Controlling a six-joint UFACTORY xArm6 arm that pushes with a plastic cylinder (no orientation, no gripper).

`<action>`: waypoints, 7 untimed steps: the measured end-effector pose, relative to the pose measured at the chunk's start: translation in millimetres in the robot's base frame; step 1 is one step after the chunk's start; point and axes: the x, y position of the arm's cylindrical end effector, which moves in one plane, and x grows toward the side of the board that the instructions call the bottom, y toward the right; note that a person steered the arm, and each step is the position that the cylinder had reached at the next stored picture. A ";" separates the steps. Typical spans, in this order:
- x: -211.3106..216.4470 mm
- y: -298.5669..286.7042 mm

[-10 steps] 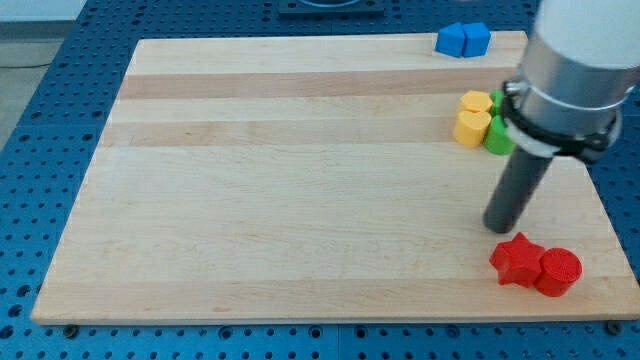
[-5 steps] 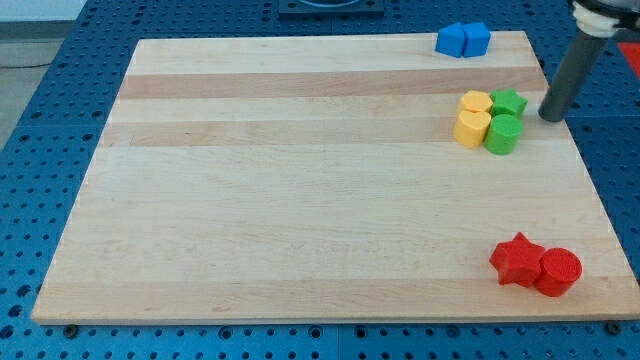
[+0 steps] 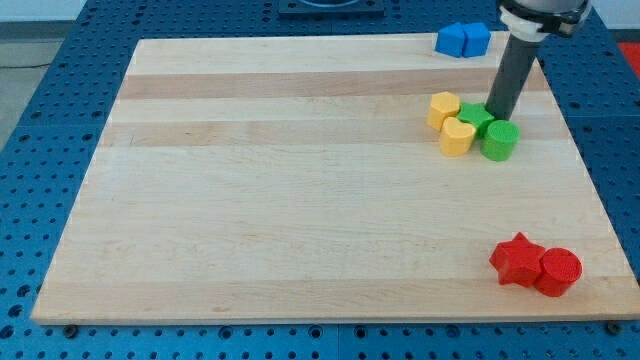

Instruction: Move the green star to the top center of the board

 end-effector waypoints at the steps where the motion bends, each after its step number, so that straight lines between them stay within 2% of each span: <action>1: 2.4 -29.0; 4: 55.8 -102.0; 7: 41.5 -197.0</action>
